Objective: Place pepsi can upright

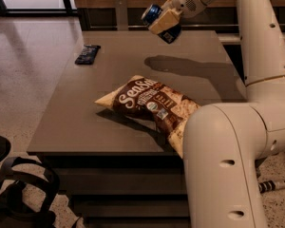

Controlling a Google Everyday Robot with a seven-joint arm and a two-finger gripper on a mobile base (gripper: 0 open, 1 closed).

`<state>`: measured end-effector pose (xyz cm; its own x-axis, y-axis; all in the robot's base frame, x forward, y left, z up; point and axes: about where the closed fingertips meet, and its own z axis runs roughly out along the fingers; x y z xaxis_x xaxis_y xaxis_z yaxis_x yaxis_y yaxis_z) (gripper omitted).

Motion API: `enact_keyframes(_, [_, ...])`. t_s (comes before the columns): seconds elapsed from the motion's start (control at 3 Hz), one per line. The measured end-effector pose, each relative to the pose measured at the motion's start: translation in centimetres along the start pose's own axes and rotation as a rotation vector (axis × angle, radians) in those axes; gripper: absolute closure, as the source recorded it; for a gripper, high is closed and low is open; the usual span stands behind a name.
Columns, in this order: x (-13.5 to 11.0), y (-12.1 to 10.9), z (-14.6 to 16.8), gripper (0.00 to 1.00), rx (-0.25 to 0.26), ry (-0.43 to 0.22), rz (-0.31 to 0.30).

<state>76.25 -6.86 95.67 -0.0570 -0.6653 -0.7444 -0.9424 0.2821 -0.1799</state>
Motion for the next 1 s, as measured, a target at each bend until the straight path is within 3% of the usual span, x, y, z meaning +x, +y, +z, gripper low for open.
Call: enact_keyframes(1.0, [-0.2,1.8,-0.1,1.0,-0.034,-0.01,0.088])
